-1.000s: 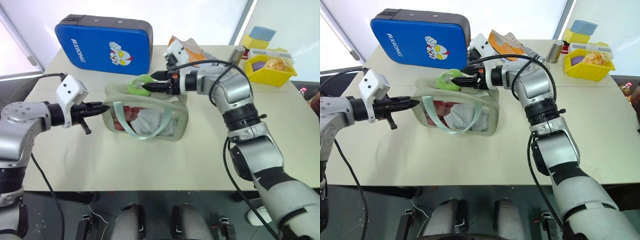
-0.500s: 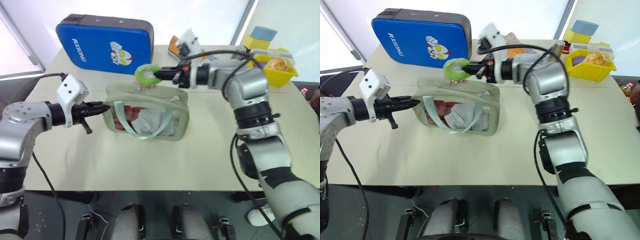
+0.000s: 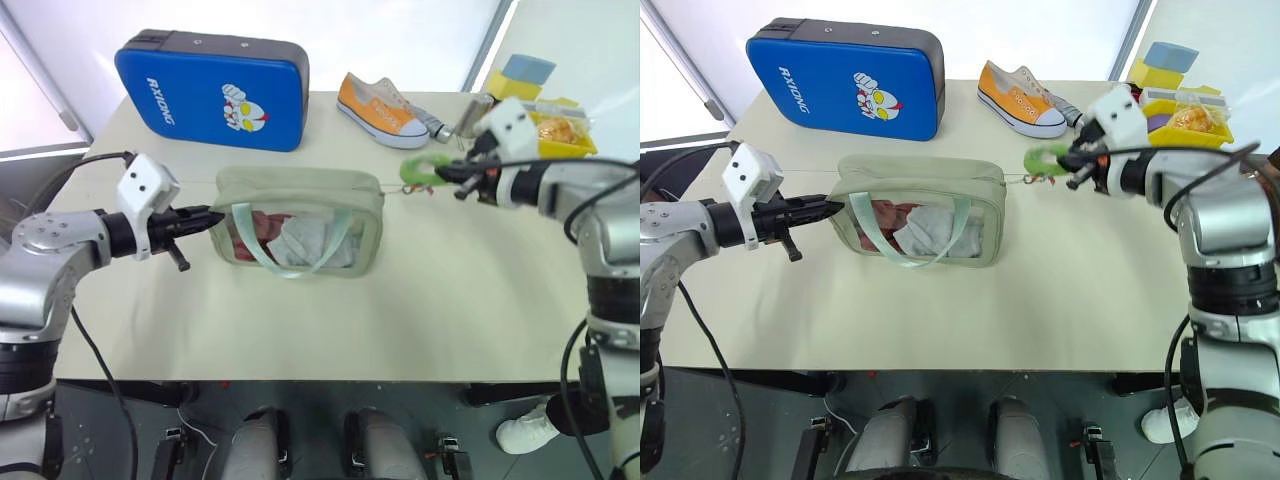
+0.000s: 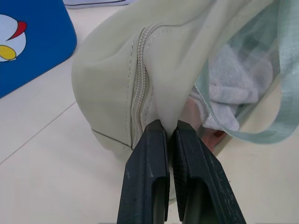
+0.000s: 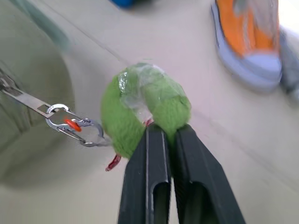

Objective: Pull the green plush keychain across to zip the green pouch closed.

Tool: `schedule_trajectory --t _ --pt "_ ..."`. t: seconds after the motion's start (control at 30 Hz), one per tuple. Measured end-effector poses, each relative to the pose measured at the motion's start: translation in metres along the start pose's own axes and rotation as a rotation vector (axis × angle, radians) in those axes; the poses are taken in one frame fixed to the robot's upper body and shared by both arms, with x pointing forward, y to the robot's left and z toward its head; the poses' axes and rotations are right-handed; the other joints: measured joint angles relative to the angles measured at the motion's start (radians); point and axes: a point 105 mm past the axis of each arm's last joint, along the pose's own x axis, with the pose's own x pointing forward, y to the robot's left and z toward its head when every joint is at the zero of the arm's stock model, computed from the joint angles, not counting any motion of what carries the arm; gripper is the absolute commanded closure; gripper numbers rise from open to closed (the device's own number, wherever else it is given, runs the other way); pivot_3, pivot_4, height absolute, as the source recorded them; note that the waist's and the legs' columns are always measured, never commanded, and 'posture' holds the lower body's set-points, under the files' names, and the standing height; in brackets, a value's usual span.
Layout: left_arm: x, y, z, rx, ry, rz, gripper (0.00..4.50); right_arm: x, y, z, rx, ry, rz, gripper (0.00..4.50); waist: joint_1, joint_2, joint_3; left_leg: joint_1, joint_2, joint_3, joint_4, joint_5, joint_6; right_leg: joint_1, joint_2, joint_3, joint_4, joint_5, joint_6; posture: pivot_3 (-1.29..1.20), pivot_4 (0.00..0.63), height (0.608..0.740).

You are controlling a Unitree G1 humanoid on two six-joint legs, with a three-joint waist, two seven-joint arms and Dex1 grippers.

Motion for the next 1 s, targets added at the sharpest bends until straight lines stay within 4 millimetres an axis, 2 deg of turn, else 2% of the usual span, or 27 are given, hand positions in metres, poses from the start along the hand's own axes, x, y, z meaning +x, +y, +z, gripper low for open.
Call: schedule_trajectory --t 0.13,0.2,0.37,0.43,0.53,0.57,0.6,0.73,0.8,0.83,1.0 --pt "0.0 0.0 0.0 -0.002 0.001 0.003 4.5 0.021 0.033 -0.049 0.148 0.067 0.051 4.47 -0.001 0.001 0.0 0.0 0.0 0.0 0.0 0.0 0.0 0.0 0.001 0.0 0.0 0.0 0.0 0.0 0.15 0.74" --pt "0.0 0.0 0.0 -0.005 0.002 0.003 4.5 0.029 0.05 -0.064 0.213 0.092 0.084 4.47 -0.002 0.001 0.0 0.0 0.0 0.0 0.0 0.0 0.0 0.0 0.001 0.0 0.0 0.0 0.0 0.0 0.15 0.74" --pt "-0.001 -0.002 -0.001 -0.006 0.011 0.008 4.5 0.042 0.08 -0.066 0.216 0.09 0.155 4.47 -0.003 0.001 -0.001 0.0 0.0 0.0 0.0 0.0 0.0 0.0 0.001 0.0 0.0 0.0 0.0 0.0 0.15 0.74" --pt "-0.001 -0.002 -0.001 -0.007 0.011 0.009 4.5 0.044 0.08 -0.067 0.186 0.095 0.155 4.47 -0.002 0.001 -0.001 0.0 0.0 0.0 0.0 0.0 0.0 0.0 0.001 0.0 0.0 0.0 0.0 0.0 0.15 0.74" --pt "-0.001 -0.002 -0.001 -0.006 0.01 0.015 4.5 0.043 0.066 -0.063 0.155 0.088 0.136 4.47 -0.003 0.001 -0.001 0.0 0.0 0.0 0.0 0.0 0.0 0.0 0.001 0.0 0.0 0.0 0.0 0.0 0.15 0.74" --pt "-0.001 -0.001 0.0 -0.006 0.008 0.022 3.75 0.042 0.06 -0.057 0.149 0.08 0.14 3.79 -0.004 0.001 0.0 0.0 0.0 0.0 0.0 0.0 0.0 0.0 0.001 0.0 0.0 0.0 0.0 0.0 0.15 0.74" --pt "-0.002 0.0 -0.001 -0.008 0.007 0.028 3.39 0.04 0.054 -0.049 0.139 0.063 0.144 3.41 -0.004 0.001 0.0 0.0 0.0 0.0 -0.001 0.0 0.0 0.0 0.001 0.0 0.0 0.0 0.0 0.0 0.15 0.74" --pt "-0.003 0.001 -0.004 -0.044 0.012 0.018 1.27 0.019 0.033 -0.008 0.072 -0.02 0.189 1.31 -0.004 0.001 0.0 0.0 0.0 0.0 -0.001 0.0 0.0 -0.001 0.001 0.0 0.0 0.0 0.0 0.0 0.15 0.74" --pt "-0.008 0.008 -0.008 -0.079 0.02 0.027 0.3 0.005 0.024 0.003 0.035 -0.028 0.219 0.35 -0.003 0.001 0.001 -0.001 0.0 0.0 -0.001 0.0 0.0 -0.002 0.001 0.0 0.0 0.0 0.0 0.0 0.15 0.74" --pt "-0.013 0.013 -0.008 -0.088 0.027 0.036 0.03 -0.002 0.022 0.007 0.022 -0.026 0.242 0.02 -0.003 0.0 0.001 -0.001 0.0 0.0 -0.001 0.0 0.0 -0.002 0.001 0.0 -0.001 0.0 0.0 0.0 0.15 0.74" --pt "-0.042 0.045 0.011 -0.09 0.016 0.12 0.03 -0.036 0.021 0.04 -0.035 -0.089 0.404 0.02 -0.006 0.001 0.001 -0.001 0.001 0.0 -0.001 -0.003 0.006 -0.002 0.001 0.0 -0.002 0.0 0.0 0.0 0.15 0.74"
